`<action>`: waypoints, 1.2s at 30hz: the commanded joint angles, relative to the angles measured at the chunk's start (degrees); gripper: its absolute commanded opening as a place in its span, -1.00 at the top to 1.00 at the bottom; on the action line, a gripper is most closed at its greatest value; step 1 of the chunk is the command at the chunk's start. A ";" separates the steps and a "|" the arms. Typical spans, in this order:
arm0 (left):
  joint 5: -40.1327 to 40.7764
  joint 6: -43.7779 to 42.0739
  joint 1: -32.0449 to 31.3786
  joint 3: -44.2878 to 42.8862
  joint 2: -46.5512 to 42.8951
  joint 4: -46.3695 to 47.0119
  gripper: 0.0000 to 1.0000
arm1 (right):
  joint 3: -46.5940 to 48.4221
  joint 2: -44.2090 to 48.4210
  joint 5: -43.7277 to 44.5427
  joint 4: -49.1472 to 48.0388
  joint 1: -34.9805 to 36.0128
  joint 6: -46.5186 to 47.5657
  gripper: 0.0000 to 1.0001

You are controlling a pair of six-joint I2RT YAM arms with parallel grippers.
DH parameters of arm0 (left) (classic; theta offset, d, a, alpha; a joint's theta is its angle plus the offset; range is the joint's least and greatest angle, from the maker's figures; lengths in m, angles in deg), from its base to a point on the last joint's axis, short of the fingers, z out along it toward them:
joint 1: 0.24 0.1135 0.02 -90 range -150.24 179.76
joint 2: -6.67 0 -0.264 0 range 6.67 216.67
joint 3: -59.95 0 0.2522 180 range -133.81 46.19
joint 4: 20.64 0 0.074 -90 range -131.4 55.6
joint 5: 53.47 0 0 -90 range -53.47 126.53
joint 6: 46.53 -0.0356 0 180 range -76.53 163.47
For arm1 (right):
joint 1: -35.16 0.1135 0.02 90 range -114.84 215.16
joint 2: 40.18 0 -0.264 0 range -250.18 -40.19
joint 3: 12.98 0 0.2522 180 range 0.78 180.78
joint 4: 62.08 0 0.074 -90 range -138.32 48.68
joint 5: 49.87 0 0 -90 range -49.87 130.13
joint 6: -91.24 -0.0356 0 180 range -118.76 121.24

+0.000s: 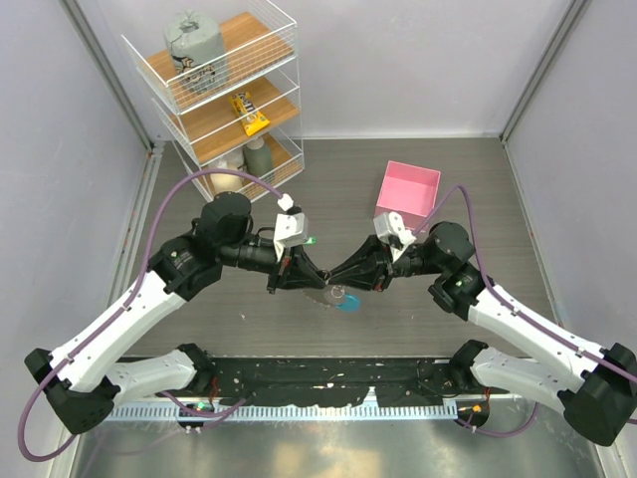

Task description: Remove the keys from the keyring

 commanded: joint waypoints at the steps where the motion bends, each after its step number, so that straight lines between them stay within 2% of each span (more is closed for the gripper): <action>1: -0.95 0.21 -0.20 -2.41 -0.84 3.28 1.00 | 1.49 0.18 -0.03 -1.50 0.27 -0.73 0.80; 2: -0.69 -0.06 -0.20 -2.41 -0.93 3.10 1.00 | 1.58 0.18 0.59 -1.15 0.27 -0.74 0.89; 5: -0.07 -0.85 -0.29 -2.24 -1.71 2.92 1.00 | 2.54 0.01 2.61 0.44 0.27 -1.52 0.89; 12: 2.47 -1.81 -0.20 1.80 -5.32 7.22 1.00 | 4.39 -0.70 8.41 0.88 -0.78 -9.69 0.89; 16: 7.82 -5.14 -0.64 4.79 -7.51 7.67 1.00 | 5.88 -2.36 9.73 -0.63 -3.85 -20.93 0.89; 19: 13.36 -8.14 -1.61 5.32 -8.48 5.04 1.00 | 6.85 -5.26 11.23 -0.09 -8.24 -34.51 0.89; 20: 13.98 -8.75 -1.78 5.67 -8.48 4.77 1.00 | 6.07 -6.75 11.14 -2.87 -9.30 -41.88 0.89; 21: 14.43 -8.93 -1.96 6.02 -8.75 5.03 1.00 | 5.28 -7.63 11.14 -6.21 -11.22 -45.44 0.89; 23: 16.79 -8.41 -2.14 6.38 -8.66 5.03 1.00 | 0.63 -8.95 12.19 -19.73 -13.69 -54.21 0.89; 25: 21.09 -7.18 -2.22 5.94 -7.61 4.25 1.00 | -0.10 -9.13 13.34 -20.76 -14.58 -51.82 0.89; 26: 23.63 -6.05 -2.14 5.59 -6.74 3.98 1.00 | 0.87 -8.26 13.69 -13.00 -14.58 -44.06 0.89; 28: 27.60 -2.45 -1.52 5.32 -4.63 4.50 1.00 | 3.51 -6.86 16.93 -0.96 -14.58 -34.54 0.89; 30: 30.58 1.76 -0.30 5.58 -2.52 5.82 1.00 | 4.83 -5.71 20.97 6.54 -14.58 -26.71 0.89; 33: 31.30 8.62 3.65 6.99 1.35 8.10 1.00 | 5.45 -5.00 28.87 13.78 -14.58 -20.17 0.89; 36: 32.01 12.59 6.65 9.27 5.12 9.95 1.00 | 4.57 -5.62 31.97 15.37 -14.58 -16.83 0.89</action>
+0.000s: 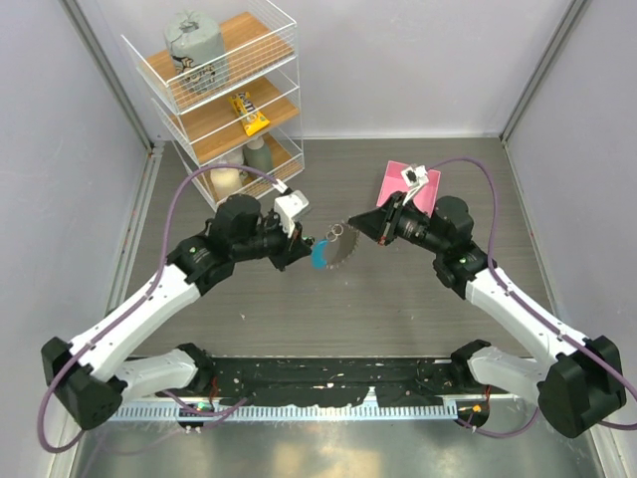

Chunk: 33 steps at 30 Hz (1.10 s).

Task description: Remove the keys from the keyring

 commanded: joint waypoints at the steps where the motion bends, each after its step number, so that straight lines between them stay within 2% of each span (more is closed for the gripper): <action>1: 3.31 9.81 4.40 2.61 4.63 4.86 1.00 | 1.82 0.20 9.32 6.41 0.19 9.67 0.89; 5: -0.64 12.72 7.39 4.02 11.13 5.48 1.00 | 1.64 -1.56 14.76 13.17 0.28 13.62 0.89; 12: -2.05 15.37 9.59 7.36 18.61 10.14 1.00 | -2.75 -2.44 25.22 14.86 0.19 18.02 0.89; 14: -2.58 15.45 10.21 7.62 20.89 10.66 1.00 | -2.50 -3.49 28.82 16.61 0.28 19.51 0.77; 15: -2.84 15.37 10.47 7.71 21.68 10.84 1.00 | -1.54 -4.46 30.24 19.75 0.28 21.00 0.58; 16: -2.58 15.37 10.65 7.89 22.30 11.01 1.00 | -0.57 -5.68 35.21 21.00 0.28 21.71 0.47; 17: -2.67 15.28 10.91 8.06 22.83 11.28 1.00 | -0.21 -6.22 36.74 23.10 0.28 23.19 0.19; 21: -2.58 15.28 11.70 9.03 24.41 12.42 1.00 | -0.12 -6.05 42.82 24.53 0.28 24.00 -0.21; 25: -1.44 15.02 12.32 9.29 26.08 12.42 1.00 | -0.82 -2.89 45.54 24.09 0.28 22.95 -0.32; 33: 0.76 14.40 13.63 10.00 28.63 11.46 1.00 | -3.98 8.08 47.47 23.56 0.28 20.49 -0.32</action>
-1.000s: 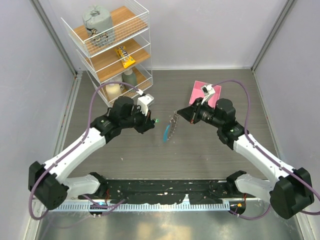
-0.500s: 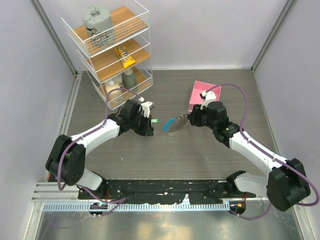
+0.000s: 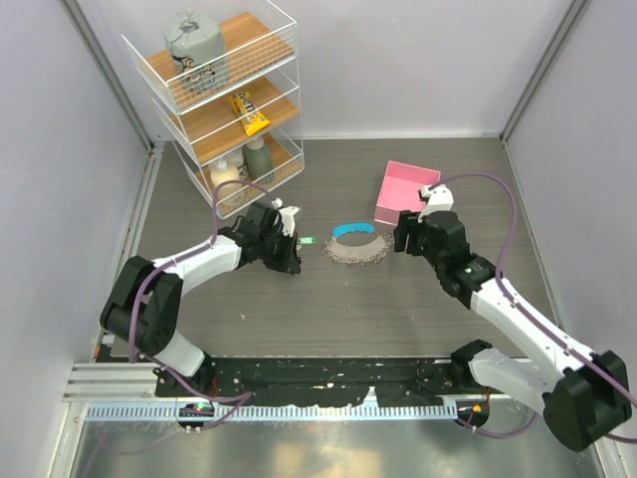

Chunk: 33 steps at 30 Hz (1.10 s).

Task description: Remove the keys from the keyring

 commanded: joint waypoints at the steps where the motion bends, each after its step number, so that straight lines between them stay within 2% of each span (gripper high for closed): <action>1: 1.65 -0.62 1.26 0.31 1.79 1.58 1.00 | -2.43 6.83 2.98 -3.01 0.15 -1.87 -0.32; 5: 0.69 -0.26 3.02 -0.30 4.69 1.14 0.97 | -4.55 11.58 2.45 -4.34 0.15 -2.05 -0.32; 6: 1.56 -0.18 3.11 -0.73 4.96 0.53 0.61 | -4.55 12.02 2.10 -4.34 0.15 -1.88 -0.32; 7: 2.79 -0.18 3.11 -0.74 4.53 0.43 -0.84 | -4.46 12.11 1.93 -4.08 0.15 -1.79 -0.32; 8: 4.02 0.09 3.11 -0.22 3.13 0.87 -0.99 | -4.12 12.03 1.40 -3.99 0.15 -1.70 -0.32; 11: 8.24 1.84 3.11 2.24 -4.41 2.28 -0.99 | -3.50 11.85 0.96 -2.93 0.15 -1.87 -0.32; 14: 13.77 4.21 3.03 2.43 -12.77 -0.08 -0.99 | -3.76 13.95 1.83 -3.89 0.15 -4.50 -0.34; 15: 15.26 4.57 3.11 1.90 -14.53 -1.57 -0.99 | -4.11 14.66 3.14 -4.68 0.15 -5.30 -0.49; 16: 17.11 5.09 3.03 1.38 -16.46 -2.46 -0.99 | -4.98 16.75 4.11 -6.26 0.15 -7.22 -0.79; 17: 19.47 5.97 3.03 0.76 -17.87 -4.82 -0.99 | -4.64 17.99 3.43 -5.06 0.06 -8.37 -0.99; 19: 22.99 6.24 3.03 1.36 -22.26 -6.42 -0.99 | -1.84 20.89 -1.03 -1.11 0.06 -4.44 -0.92; 22: 26.43 6.94 2.94 5.83 -32.26 -4.85 -0.99 | 3.35 23.53 0.25 7.76 0.06 -2.94 -0.91; 26: 29.16 7.29 2.94 14.09 -48.96 -0.19 -0.99 | 1.87 33.28 3.94 8.58 0.06 -0.04 -0.91; 29: 31.88 7.65 2.94 18.41 -60.83 0.26 -0.99 | -0.15 43.89 5.79 8.05 0.06 1.55 -0.91; 33: 35.40 6.77 2.94 24.38 -74.99 1.13 -0.99 | -2.87 53.22 7.46 7.79 -0.03 3.39 -0.91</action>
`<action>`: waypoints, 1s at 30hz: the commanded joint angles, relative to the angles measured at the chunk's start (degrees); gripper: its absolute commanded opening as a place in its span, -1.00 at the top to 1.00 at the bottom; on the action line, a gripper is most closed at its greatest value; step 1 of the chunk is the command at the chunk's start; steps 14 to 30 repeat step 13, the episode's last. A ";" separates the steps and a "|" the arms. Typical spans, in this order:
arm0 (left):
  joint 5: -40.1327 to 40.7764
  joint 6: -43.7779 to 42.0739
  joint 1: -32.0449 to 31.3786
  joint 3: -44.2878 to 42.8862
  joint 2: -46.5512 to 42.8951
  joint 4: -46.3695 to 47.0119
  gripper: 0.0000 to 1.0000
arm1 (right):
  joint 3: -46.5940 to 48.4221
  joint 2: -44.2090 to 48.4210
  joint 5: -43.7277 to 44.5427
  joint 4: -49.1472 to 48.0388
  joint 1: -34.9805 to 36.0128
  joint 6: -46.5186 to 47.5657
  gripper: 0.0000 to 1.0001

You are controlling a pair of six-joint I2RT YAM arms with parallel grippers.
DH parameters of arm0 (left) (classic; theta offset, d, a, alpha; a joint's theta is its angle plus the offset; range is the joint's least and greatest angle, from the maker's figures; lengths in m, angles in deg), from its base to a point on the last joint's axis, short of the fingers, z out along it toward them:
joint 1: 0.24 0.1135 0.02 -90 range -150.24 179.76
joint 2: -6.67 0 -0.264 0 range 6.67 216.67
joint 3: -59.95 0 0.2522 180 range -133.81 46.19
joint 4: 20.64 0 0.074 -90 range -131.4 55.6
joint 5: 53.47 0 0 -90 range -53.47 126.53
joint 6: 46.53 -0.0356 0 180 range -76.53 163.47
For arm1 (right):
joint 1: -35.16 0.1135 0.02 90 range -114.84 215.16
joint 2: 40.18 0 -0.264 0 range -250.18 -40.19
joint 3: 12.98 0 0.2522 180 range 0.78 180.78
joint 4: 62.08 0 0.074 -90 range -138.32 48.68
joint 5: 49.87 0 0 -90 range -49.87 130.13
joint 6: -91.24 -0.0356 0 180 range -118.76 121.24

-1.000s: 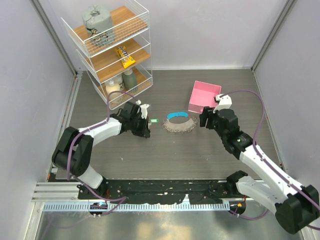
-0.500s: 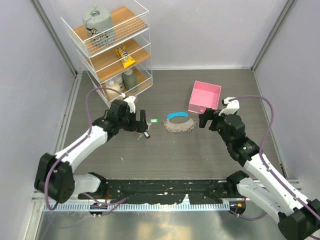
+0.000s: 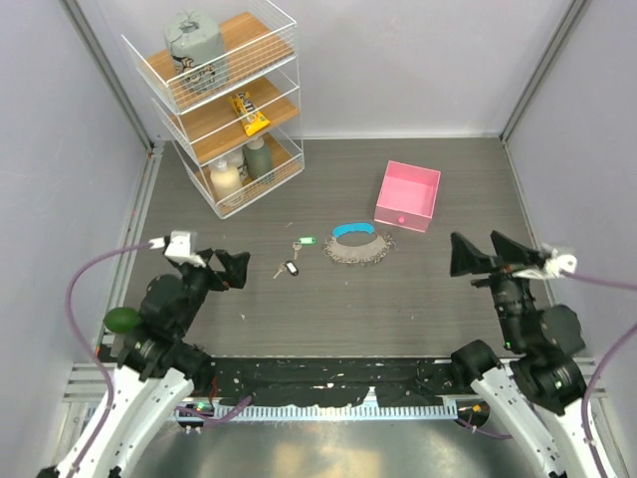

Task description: Remove the keys from the keyring

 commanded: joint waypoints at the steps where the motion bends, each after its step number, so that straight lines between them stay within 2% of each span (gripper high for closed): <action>1: 6.53 0.19 0.07 5.90 -12.82 4.24 -0.99 | -2.68 7.52 3.53 0.14 0.04 3.40 -0.91; 4: 7.77 0.80 0.07 8.46 -19.07 4.77 -0.99 | -3.21 9.37 4.23 0.75 0.04 3.84 -0.91; 7: 8.99 0.98 0.07 8.81 -21.55 3.46 -0.99 | -2.34 8.15 3.79 1.72 0.04 3.57 -0.91; 13: 11.54 1.77 0.07 6.88 -21.38 -0.06 -0.99 | -1.72 7.26 4.05 2.42 0.04 3.22 -0.91; 30: 11.54 1.77 0.07 6.88 -21.38 -0.06 -0.99 | -1.72 7.26 4.05 2.42 0.04 3.22 -0.91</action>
